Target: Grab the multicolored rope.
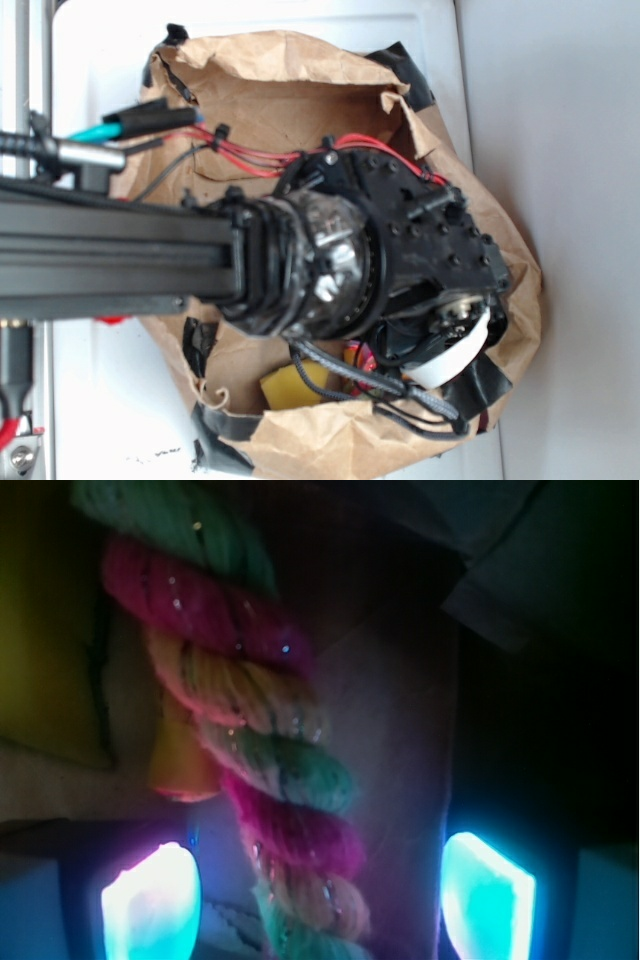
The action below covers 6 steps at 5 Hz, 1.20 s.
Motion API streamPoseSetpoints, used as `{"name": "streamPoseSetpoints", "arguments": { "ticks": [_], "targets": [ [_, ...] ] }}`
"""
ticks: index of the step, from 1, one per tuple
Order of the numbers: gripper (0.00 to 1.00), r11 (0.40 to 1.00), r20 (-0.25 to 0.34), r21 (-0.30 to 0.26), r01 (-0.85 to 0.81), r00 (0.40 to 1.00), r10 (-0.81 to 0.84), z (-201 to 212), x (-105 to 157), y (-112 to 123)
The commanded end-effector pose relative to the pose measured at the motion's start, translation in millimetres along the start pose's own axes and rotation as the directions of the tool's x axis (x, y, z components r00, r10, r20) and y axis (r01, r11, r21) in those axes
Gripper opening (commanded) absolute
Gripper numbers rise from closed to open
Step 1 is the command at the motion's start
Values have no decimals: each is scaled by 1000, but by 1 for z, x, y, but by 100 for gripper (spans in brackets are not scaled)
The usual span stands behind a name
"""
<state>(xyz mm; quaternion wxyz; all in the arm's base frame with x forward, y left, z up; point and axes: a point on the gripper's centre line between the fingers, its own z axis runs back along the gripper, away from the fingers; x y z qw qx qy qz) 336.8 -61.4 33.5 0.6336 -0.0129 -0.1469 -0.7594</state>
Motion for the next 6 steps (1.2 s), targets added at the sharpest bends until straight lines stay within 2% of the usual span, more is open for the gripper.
{"name": "streamPoseSetpoints", "arguments": {
  "ticks": [1, 3, 4, 5, 6],
  "targets": [
    [0, 997, 15, -11, 78, 997, -78, -13, 42, -17],
    [0, 997, 16, 5, 72, 997, -72, -11, 28, -7],
    [0, 998, 19, 11, 68, 997, -68, -9, 39, -15],
    [0, 999, 17, 23, 35, 999, -35, 0, 38, -16],
    [0, 987, 5, 133, -93, 996, 94, 35, 27, -20]
  ]
}}
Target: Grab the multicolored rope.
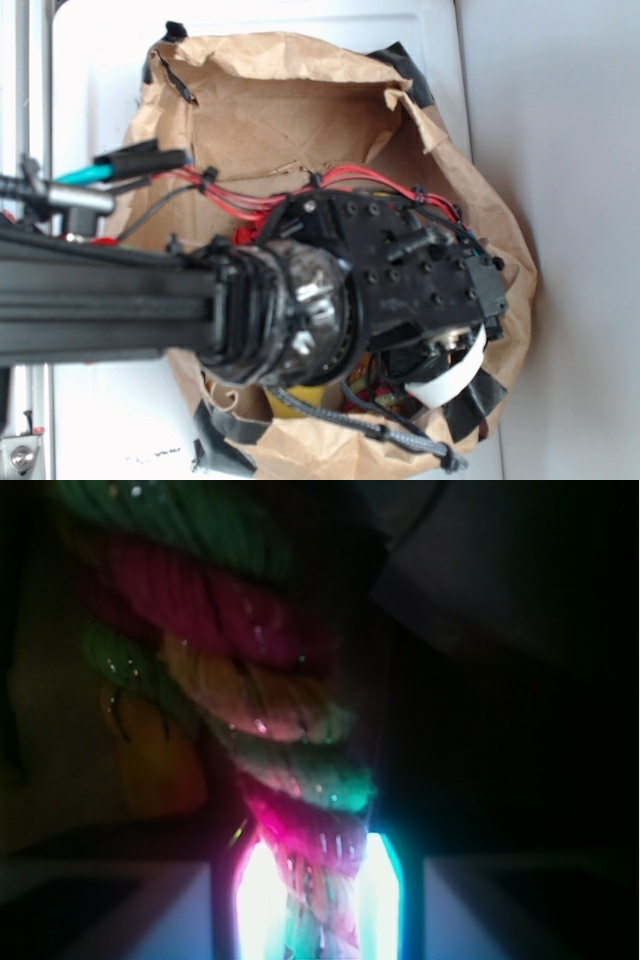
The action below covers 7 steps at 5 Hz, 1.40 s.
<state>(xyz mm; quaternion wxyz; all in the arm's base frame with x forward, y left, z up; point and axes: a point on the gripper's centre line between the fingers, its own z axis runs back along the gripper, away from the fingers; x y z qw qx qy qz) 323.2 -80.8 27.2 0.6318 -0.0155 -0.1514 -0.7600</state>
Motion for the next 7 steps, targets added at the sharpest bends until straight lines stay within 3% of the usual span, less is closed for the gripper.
{"name": "streamPoseSetpoints", "arguments": {
  "ticks": [1, 2, 3, 5, 7],
  "targets": [
    [0, 938, 5, 263, -226, 973, 232, 84, 9, -11],
    [0, 880, 35, 298, -371, 925, 378, 121, 12, -13],
    [0, 764, 29, 270, -586, 798, 602, 145, 5, -8],
    [0, 466, -7, 254, -848, 480, 877, 172, -13, -6],
    [0, 176, -48, 259, -950, 169, 984, 189, -17, -17]
  ]
}}
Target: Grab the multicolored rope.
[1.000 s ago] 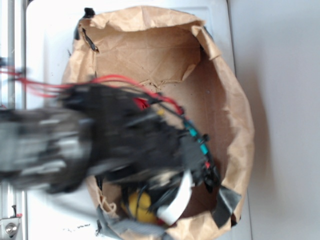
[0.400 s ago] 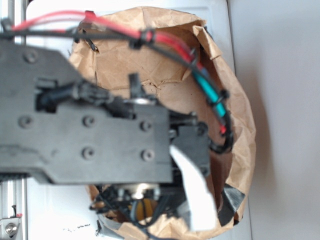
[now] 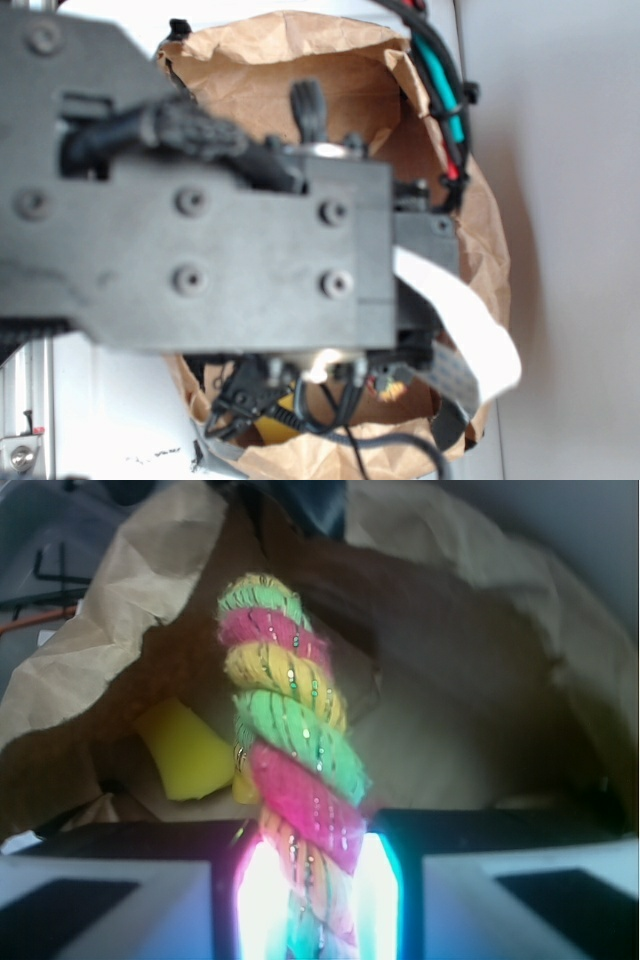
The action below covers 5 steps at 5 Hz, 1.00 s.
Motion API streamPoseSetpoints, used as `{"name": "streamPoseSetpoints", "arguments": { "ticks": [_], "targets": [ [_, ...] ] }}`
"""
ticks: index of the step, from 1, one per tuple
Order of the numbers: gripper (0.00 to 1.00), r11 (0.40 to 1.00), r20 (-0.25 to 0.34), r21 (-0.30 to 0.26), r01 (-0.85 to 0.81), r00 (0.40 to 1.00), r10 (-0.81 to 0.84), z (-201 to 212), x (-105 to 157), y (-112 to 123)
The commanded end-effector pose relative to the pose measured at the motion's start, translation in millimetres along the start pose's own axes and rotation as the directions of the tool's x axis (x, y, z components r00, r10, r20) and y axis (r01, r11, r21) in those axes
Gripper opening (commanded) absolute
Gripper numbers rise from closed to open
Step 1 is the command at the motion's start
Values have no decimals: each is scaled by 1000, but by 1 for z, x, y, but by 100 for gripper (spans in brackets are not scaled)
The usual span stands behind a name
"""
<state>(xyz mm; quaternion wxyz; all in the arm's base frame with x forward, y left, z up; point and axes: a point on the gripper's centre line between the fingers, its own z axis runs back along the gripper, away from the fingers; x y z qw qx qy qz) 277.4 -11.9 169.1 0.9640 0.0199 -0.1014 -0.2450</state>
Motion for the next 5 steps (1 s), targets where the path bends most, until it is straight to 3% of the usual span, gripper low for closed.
{"name": "streamPoseSetpoints", "arguments": {
  "ticks": [1, 3, 5],
  "targets": [
    [0, 963, -5, 38, -267, 964, 267, 36, -4, 8],
    [0, 937, 58, 55, -346, 938, 343, 52, -29, 20],
    [0, 943, 71, 33, -333, 941, 330, 52, -27, 18]
  ]
}}
